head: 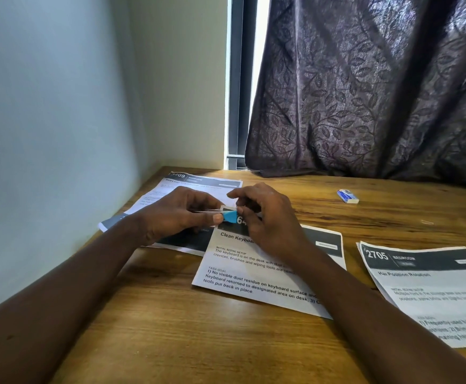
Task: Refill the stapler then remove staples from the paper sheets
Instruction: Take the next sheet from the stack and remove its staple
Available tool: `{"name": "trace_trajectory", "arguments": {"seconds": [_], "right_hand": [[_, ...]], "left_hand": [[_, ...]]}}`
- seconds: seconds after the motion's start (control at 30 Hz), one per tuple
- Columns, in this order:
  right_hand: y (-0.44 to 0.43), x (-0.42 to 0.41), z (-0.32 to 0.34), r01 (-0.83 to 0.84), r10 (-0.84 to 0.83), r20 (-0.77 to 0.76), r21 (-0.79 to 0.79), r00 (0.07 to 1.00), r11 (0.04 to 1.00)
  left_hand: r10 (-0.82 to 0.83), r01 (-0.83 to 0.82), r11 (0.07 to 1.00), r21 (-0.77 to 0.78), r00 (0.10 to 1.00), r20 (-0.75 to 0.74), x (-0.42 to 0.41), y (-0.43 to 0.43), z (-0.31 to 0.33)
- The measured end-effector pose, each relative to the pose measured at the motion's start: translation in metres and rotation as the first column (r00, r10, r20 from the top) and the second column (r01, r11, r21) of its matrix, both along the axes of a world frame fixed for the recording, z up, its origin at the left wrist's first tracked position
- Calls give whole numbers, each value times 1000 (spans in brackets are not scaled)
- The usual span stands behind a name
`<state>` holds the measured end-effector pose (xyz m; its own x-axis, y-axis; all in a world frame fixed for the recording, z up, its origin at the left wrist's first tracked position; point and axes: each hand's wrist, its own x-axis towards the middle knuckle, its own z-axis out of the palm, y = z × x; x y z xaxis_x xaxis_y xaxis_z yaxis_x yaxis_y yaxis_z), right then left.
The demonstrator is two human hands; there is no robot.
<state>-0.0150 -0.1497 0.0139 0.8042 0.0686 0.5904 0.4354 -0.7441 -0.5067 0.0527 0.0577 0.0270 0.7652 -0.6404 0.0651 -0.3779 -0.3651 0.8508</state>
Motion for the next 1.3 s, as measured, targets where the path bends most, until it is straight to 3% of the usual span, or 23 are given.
{"name": "trace_trajectory", "arguments": {"seconds": [0.17, 0.27, 0.43, 0.7, 0.9, 1.03, 1.13, 1.3], "right_hand": [[-1, -2, 2, -27, 29, 56, -43, 998, 999], [-3, -4, 2, -53, 54, 12, -64, 998, 996], [-7, -8, 10, 5, -32, -93, -272, 995, 962], [-8, -2, 6, 2, -16, -136, -99, 991, 995], [-14, -4, 7, -16, -9, -179, -136, 984, 991], [-18, 2, 0, 32, -60, -143, -191, 988, 981], [-18, 2, -1, 19, -37, -114, -156, 993, 988], [-17, 3, 0, 1, -6, -68, -77, 998, 997]], "left_hand": [[-22, 23, 998, -52, 1000, 21, 0, 0, 0], [-35, 38, 998, -58, 998, 47, 0, 0, 1], [-29, 34, 998, -54, 994, 104, -1, 1, 3], [-36, 62, 993, -103, 970, 239, -1, -4, 6], [46, -16, 991, -130, 971, 234, 3, 1, 3], [301, -204, 929, -308, 901, 311, 7, 3, 4], [357, -310, 934, -180, 769, 529, 13, 4, -1], [211, -350, 922, 168, 814, 541, 18, 4, -12]]}}
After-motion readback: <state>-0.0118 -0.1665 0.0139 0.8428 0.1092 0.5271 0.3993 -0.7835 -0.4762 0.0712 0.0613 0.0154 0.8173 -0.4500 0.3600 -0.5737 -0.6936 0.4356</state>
